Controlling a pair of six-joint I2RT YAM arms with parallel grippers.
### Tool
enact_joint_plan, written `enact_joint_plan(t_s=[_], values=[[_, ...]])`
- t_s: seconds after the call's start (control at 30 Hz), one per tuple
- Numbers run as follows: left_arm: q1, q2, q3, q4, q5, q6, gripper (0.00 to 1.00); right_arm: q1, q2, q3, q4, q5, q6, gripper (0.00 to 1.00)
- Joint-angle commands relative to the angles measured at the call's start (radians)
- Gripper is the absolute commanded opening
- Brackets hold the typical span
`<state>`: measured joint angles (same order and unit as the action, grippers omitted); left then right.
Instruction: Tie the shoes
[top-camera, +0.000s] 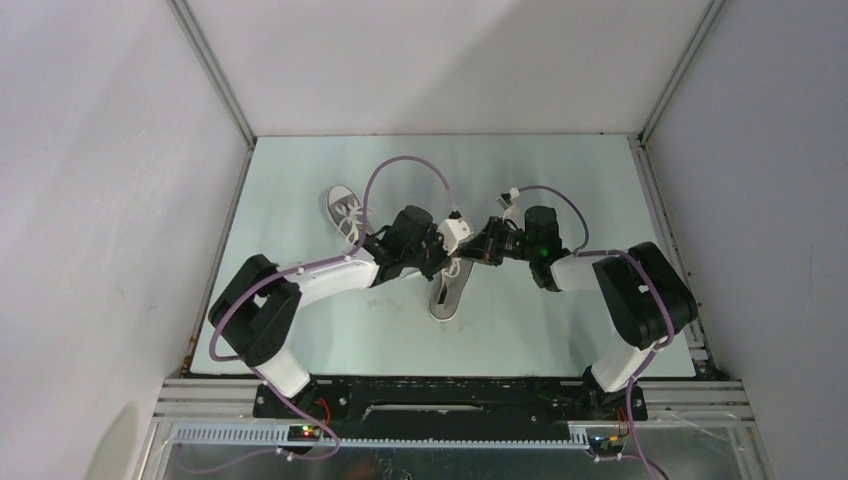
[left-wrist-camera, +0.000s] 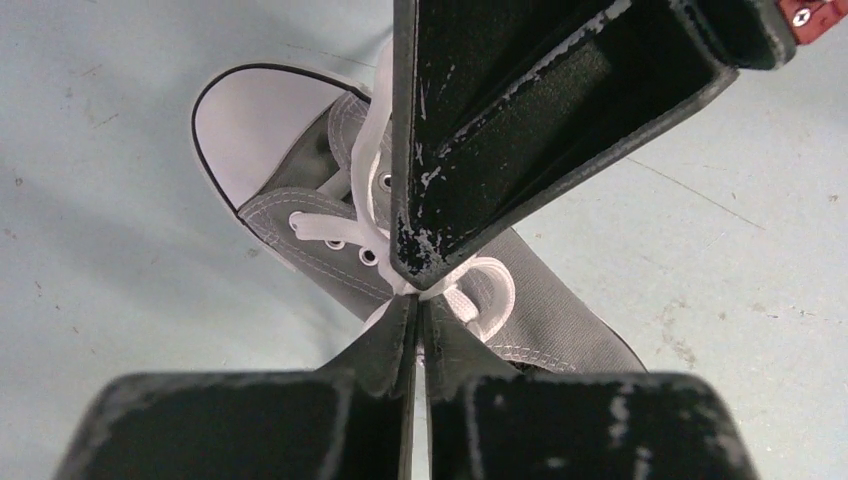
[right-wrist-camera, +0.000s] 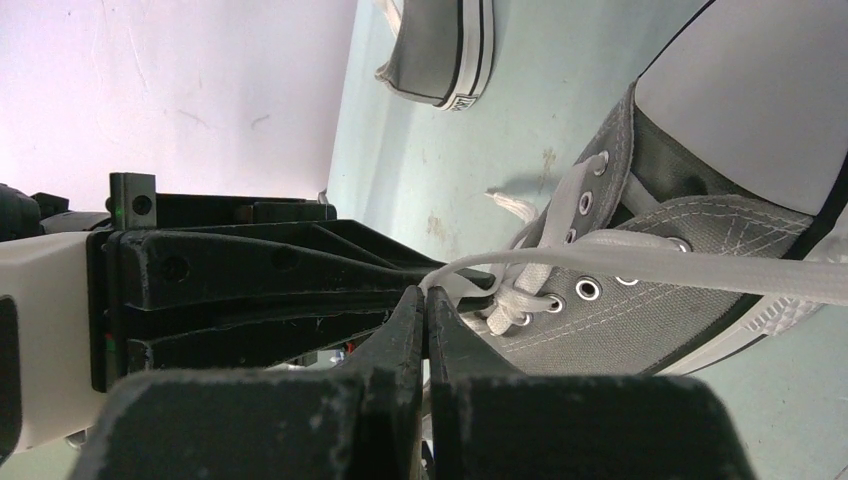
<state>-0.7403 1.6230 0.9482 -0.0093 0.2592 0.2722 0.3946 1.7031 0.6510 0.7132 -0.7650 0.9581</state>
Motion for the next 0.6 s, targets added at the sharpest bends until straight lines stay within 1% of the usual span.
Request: enact_joint_plan(t_s=[0.0,0.1,0.23,0.33,0.43,0.57], values=[[0.013,-0.002,0.012,0.083,0.043,0.006,0.03,-0.005,-0.026,-0.001,0.026,-0.016,-0.005,0.0],[0.013,-0.005,0.001,0.118,0.052,-0.006,0.01,-0.005,-0.02,-0.001,0.028,-0.016,-0.005,0.01],[0.02,-0.022,-0.027,0.173,0.071,-0.018,0.0,-0.005,-0.02,-0.001,0.018,-0.013,-0.008,0.07],[0.028,-0.025,-0.04,0.193,0.092,-0.027,0.0,-0.005,-0.019,-0.001,0.012,-0.01,-0.012,0.11],[0.031,-0.022,-0.04,0.194,0.096,-0.031,0.0,-0.005,-0.018,-0.002,0.007,-0.007,-0.013,0.18],[0.03,-0.025,-0.041,0.199,0.101,-0.036,0.0,-0.001,-0.01,-0.001,0.013,-0.01,-0.008,0.23]])
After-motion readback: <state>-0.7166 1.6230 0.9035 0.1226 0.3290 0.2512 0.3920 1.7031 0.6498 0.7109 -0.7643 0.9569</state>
